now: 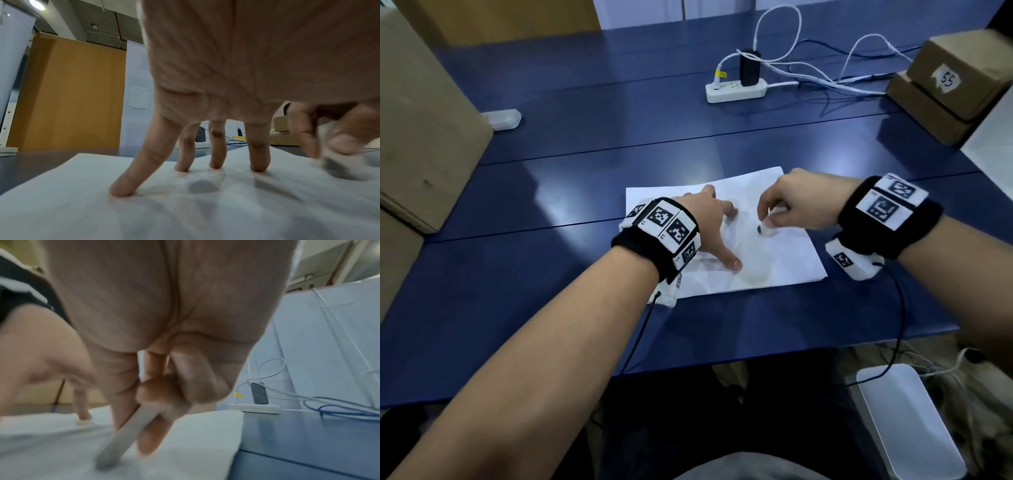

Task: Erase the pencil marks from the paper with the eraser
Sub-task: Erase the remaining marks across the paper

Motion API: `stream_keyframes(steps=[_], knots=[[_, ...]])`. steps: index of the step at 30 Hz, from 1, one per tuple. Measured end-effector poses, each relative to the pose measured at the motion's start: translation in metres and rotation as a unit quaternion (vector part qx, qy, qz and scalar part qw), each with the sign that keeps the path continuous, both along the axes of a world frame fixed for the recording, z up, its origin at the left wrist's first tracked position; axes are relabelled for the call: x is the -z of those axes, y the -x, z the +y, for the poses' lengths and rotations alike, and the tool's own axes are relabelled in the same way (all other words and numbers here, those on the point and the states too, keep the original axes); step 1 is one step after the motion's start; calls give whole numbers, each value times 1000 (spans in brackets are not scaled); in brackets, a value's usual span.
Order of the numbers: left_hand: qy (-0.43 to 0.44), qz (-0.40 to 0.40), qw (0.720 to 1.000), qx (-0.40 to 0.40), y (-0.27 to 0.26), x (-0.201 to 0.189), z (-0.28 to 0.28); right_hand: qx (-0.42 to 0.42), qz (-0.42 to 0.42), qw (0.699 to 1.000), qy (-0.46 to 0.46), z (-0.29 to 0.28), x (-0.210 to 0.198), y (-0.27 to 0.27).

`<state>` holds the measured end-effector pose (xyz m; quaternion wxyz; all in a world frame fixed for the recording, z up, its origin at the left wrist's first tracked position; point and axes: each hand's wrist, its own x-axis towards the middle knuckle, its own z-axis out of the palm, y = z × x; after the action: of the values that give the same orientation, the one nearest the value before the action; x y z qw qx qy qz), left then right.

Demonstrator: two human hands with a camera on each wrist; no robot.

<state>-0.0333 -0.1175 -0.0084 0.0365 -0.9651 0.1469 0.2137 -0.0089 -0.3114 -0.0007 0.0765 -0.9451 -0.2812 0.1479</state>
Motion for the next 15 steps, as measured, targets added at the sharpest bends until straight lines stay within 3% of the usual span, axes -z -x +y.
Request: stream_keyframes(steps=[4,6,11,13,15], knots=[[7,-15,1000,-9,0,3,-2,-79,142,986,43,-1,-4,20],[8,-18,1000,-7,0,4,-4,-66,117,990,37,-1,-4,15],[9,-12,1000,-10,-1,3,-6,44,-46,998,-9,0,2,-9],[9,-15,1000,-10,0,3,-5,18,-21,999,-21,0,2,-3],[9,-21,1000,-10,0,4,-5,-41,63,997,-12,2,0,11]])
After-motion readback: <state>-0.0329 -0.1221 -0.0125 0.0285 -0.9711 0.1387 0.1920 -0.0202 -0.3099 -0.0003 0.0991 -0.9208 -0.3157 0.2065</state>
